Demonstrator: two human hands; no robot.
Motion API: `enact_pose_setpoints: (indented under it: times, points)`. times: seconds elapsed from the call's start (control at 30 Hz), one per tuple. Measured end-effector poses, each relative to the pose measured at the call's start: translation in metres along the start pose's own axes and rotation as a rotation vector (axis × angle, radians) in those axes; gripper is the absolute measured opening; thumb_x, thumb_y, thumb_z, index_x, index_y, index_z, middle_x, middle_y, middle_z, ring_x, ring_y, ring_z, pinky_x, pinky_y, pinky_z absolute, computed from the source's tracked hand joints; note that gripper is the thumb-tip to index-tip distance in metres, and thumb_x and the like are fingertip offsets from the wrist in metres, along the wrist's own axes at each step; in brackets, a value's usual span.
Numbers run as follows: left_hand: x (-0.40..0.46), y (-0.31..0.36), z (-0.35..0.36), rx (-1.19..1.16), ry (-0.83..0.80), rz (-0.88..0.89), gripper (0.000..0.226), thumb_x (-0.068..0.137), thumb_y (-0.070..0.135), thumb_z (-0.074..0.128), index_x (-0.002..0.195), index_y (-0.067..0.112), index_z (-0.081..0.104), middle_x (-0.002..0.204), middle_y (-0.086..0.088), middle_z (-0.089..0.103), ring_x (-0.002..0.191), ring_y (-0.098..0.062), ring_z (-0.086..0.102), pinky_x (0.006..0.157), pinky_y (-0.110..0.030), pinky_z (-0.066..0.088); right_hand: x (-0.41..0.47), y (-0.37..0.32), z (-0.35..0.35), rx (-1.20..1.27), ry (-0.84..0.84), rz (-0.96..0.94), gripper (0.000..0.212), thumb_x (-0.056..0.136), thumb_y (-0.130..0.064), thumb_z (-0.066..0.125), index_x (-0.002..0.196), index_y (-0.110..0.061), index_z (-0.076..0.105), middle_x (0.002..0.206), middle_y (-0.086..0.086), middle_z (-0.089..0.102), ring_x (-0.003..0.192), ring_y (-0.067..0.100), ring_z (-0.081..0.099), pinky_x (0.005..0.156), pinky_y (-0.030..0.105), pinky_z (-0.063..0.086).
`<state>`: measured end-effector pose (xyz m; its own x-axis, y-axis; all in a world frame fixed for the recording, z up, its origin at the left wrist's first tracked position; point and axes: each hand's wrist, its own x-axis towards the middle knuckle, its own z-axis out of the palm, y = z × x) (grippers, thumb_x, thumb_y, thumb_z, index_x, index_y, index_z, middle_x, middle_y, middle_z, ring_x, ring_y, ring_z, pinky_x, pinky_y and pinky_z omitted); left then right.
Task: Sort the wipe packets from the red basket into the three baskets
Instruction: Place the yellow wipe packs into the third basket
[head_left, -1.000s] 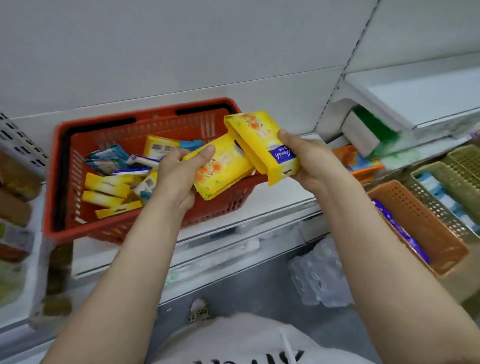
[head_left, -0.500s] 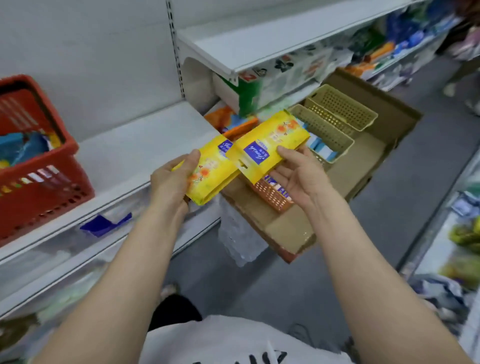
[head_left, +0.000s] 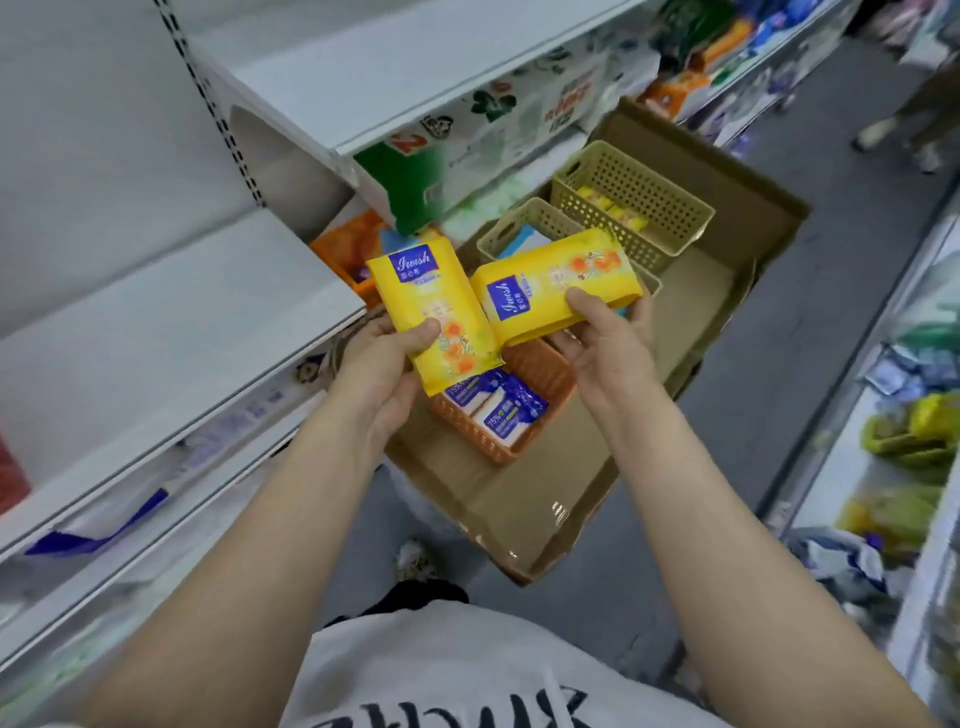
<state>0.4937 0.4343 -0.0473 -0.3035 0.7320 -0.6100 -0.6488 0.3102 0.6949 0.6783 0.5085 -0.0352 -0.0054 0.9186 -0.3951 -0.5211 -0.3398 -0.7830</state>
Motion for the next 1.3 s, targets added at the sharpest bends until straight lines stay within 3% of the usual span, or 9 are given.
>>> enact_pose_setpoints:
  times: [0.2,0.33,0.6,0.7,0.83,1.0,1.1,1.2,1.3]
  points:
    - [0.04,-0.004,0.038,-0.002,0.01,0.013,0.039,0.09,0.002,0.064,0.128,0.01,0.058,0.113,-0.009,0.072,0.084,-0.018,0.075,0.061,-0.034,0.06,0.051,-0.016,-0.007,-0.065,0.01,0.067,0.024,0.092,-0.009,0.066,0.113,-0.017,0.06,0.116,0.007,0.071,0.108,0.028,0.068,0.086,0.048,0.058]
    - [0.061,-0.01,0.057,-0.108,0.096,-0.004,0.03,0.092,0.012,0.066,0.121,0.011,0.061,0.109,-0.01,0.074,0.091,-0.024,0.074,0.066,-0.039,0.06,0.088,-0.025,-0.011,-0.191,0.011,0.104,0.017,0.092,-0.02,0.068,0.108,-0.015,0.065,0.111,0.005,0.074,0.103,0.023,0.07,0.079,0.036,0.06]
    - [0.084,-0.036,0.118,-0.419,0.215,0.097,0.036,0.1,0.023,0.053,0.134,0.011,0.056,0.122,-0.011,0.07,0.108,-0.027,0.069,0.079,-0.043,0.058,0.17,-0.056,-0.015,-0.29,-0.26,0.258,0.051,0.086,0.003,0.07,0.131,-0.003,0.049,0.122,0.019,0.066,0.107,0.032,0.068,0.077,0.036,0.061]
    - [0.087,-0.043,0.146,-0.45,0.225,0.128,0.036,0.102,0.025,0.05,0.135,0.011,0.055,0.125,-0.012,0.068,0.113,-0.029,0.066,0.087,-0.044,0.055,0.191,-0.066,-0.019,-0.477,-0.48,0.409,0.057,0.083,0.0,0.074,0.134,-0.01,0.05,0.121,0.014,0.069,0.106,0.03,0.069,0.085,0.039,0.059]
    - [0.082,-0.042,0.146,-0.45,0.345,0.151,0.035,0.098,0.028,0.056,0.129,0.011,0.059,0.12,-0.014,0.07,0.106,-0.031,0.069,0.084,-0.045,0.057,0.21,-0.066,-0.018,-0.74,-0.661,0.598,0.054,0.083,-0.015,0.077,0.132,-0.01,0.055,0.117,0.012,0.071,0.096,0.024,0.072,0.072,0.033,0.06]
    - [0.073,-0.047,0.118,-0.353,0.371,0.158,0.041,0.095,0.029,0.06,0.132,0.01,0.057,0.122,-0.014,0.069,0.107,-0.031,0.069,0.088,-0.048,0.056,0.217,-0.049,0.009,-1.082,-0.879,0.405,0.032,0.076,-0.019,0.084,0.103,-0.023,0.066,0.104,0.002,0.072,0.09,0.017,0.071,0.075,0.032,0.059]
    - [0.07,-0.052,0.093,-0.512,0.463,0.241,0.038,0.098,0.025,0.055,0.133,0.011,0.056,0.121,-0.013,0.07,0.105,-0.03,0.07,0.079,-0.047,0.06,0.224,-0.032,0.03,-1.183,-0.884,0.223,0.028,0.073,-0.02,0.087,0.087,-0.028,0.064,0.097,-0.001,0.07,0.092,0.021,0.069,0.078,0.036,0.058]
    - [0.063,-0.062,0.056,-0.696,0.629,0.253,0.04,0.098,0.028,0.056,0.134,0.01,0.056,0.112,-0.009,0.074,0.099,-0.024,0.072,0.075,-0.044,0.059,0.24,-0.011,0.05,-1.211,-0.81,0.121,0.032,0.07,-0.021,0.088,0.086,-0.028,0.061,0.105,0.005,0.069,0.095,0.025,0.069,0.083,0.046,0.058]
    - [0.057,-0.078,0.029,-0.785,0.709,0.221,0.038,0.098,0.03,0.057,0.13,0.009,0.058,0.105,-0.006,0.075,0.097,-0.021,0.072,0.081,-0.044,0.057,0.247,0.016,0.06,-1.319,-0.901,0.126,0.033,0.068,-0.023,0.088,0.091,-0.025,0.065,0.107,0.005,0.069,0.095,0.025,0.069,0.083,0.048,0.058]
